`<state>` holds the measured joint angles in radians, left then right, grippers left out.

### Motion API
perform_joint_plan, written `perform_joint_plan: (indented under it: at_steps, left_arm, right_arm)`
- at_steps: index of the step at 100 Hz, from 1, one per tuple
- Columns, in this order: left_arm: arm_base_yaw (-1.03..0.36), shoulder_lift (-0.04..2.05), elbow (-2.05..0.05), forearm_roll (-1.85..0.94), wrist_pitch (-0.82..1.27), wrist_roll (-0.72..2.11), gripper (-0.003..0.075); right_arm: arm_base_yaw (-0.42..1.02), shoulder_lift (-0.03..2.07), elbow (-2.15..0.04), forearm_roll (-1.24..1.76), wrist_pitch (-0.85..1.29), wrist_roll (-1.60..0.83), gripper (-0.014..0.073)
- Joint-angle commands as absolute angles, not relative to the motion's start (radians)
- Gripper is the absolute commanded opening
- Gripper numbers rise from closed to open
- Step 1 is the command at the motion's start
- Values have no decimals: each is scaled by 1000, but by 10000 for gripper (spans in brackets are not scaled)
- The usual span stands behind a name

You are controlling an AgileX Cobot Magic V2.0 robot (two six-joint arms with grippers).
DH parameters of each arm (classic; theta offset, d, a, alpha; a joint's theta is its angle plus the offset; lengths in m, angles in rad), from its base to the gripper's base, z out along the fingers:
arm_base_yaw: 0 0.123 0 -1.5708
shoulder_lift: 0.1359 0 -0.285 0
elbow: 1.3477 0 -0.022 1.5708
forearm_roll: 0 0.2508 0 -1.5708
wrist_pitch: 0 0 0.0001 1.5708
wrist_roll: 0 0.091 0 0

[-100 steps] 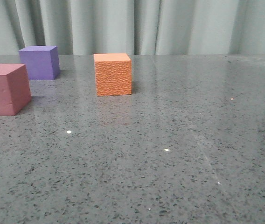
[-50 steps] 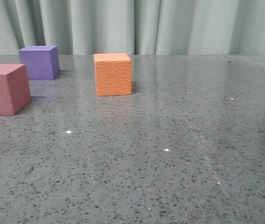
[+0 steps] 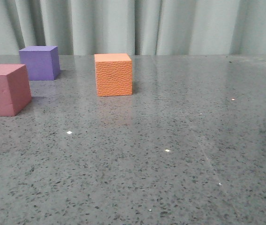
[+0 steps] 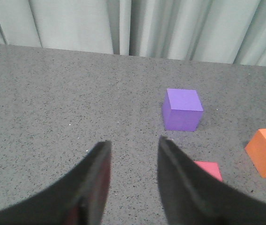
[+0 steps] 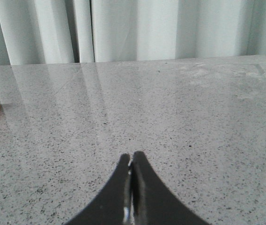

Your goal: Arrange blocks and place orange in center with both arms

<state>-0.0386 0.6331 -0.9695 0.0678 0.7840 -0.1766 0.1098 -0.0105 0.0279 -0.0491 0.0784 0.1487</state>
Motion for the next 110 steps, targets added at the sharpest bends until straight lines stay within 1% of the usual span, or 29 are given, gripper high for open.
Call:
perform_joint_plan:
  at_steps: [1,3,8,10,15,38,52,60,76,90,102,110]
  left_arm:
    - [-37,641,-1002,72,716,-164,505]
    - [-37,641,-1002,72,716,-164,549]
    - [-37,641,-1002,72,716,-164,631]
    - [-37,641,-1002,72,716,-164,655]
    - [-37,641,-1002,77,716,-158,685]
    - [-37,654,-1011,14,718,-123,662]
    - [-57,721,-1027,-130,715,-53,662]
    - [-83,775,-1030,-227,673,-18,662]
    - [-201,883,-1036,-260,542,-33,661]
    - [-331,1031,-1093,-235,472,-91,660]
    - [-442,1182,-1182,-147,430,-195,660]
    - [-506,1278,-1255,-26,436,-320,659]
  right_arm:
    - [103,-36,14,-48,-11,136,-67]
    - [103,-36,14,-48,-11,136,-67]
    - [103,-36,14,-48,-11,136,-67]
    - [103,-36,14,-48,-11,136,-67]
    - [103,-36,14,-48,-11,136,-67]
    - [103,-36,14,-48,-11,136,-67]
    - [103,-36,14,-48,-11,136,-67]
    - [103,-36,14,-48,-11,136,-67]
    - [103,-36,14,-48,-11,136,-67]
    - [103,-36,14,-48,-11,136,-67]
    - [103,-36,14,-48,-11,136,-67]
    - [103,-36,14,-48,-11,136,-67]
